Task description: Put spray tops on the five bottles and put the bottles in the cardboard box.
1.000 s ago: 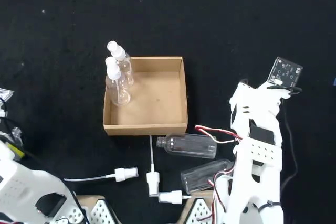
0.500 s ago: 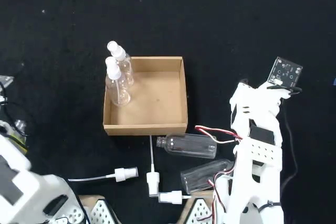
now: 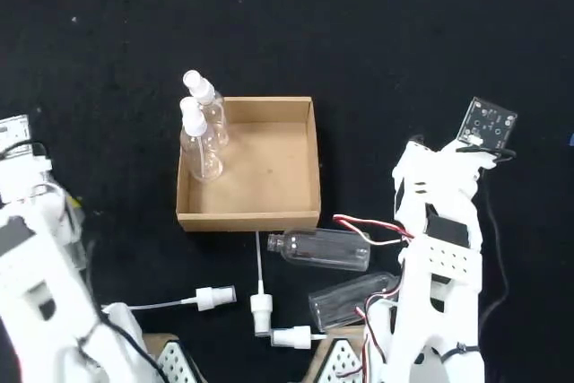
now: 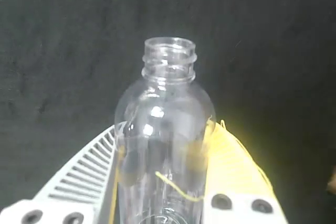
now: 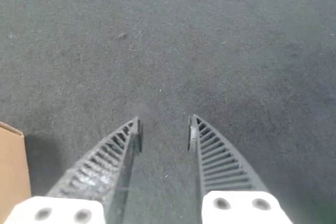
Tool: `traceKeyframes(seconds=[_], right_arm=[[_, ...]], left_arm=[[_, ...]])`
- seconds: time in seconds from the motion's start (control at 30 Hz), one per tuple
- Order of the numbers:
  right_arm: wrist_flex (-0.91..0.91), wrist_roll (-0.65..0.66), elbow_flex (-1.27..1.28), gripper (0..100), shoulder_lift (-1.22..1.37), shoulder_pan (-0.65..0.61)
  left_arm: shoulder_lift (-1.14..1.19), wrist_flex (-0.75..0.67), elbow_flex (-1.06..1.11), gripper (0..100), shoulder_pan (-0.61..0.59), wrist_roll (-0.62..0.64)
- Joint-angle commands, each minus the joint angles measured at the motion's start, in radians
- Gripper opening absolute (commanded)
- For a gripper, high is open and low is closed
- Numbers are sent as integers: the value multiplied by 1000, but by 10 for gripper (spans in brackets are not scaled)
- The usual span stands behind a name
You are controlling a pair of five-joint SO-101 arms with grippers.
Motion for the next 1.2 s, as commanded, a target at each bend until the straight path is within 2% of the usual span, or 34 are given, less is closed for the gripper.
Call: traceKeyframes(seconds=[0.0, 0.13, 0.37, 0.53, 0.77, 0.93, 1.17], right_arm=[[6, 0, -13, 134, 5, -15], [6, 0, -13, 134, 7, -17], [8, -3, -13, 134, 8, -17], [9, -2, -13, 134, 2, -17], [29, -2, -21, 134, 1, -15], [180, 0, -91, 134, -53, -15], [382, 25, -133, 134, -298, -17]], left_arm=[[-169, -94, 71, 33, 116, 187], [-242, -292, 186, 33, 173, 232], [-364, -763, 484, 33, 188, 275], [-479, -930, 699, 33, 180, 330], [-649, -730, 702, 31, 189, 333], [-764, -603, 702, 31, 185, 331], [-818, -563, 700, 31, 193, 331]])
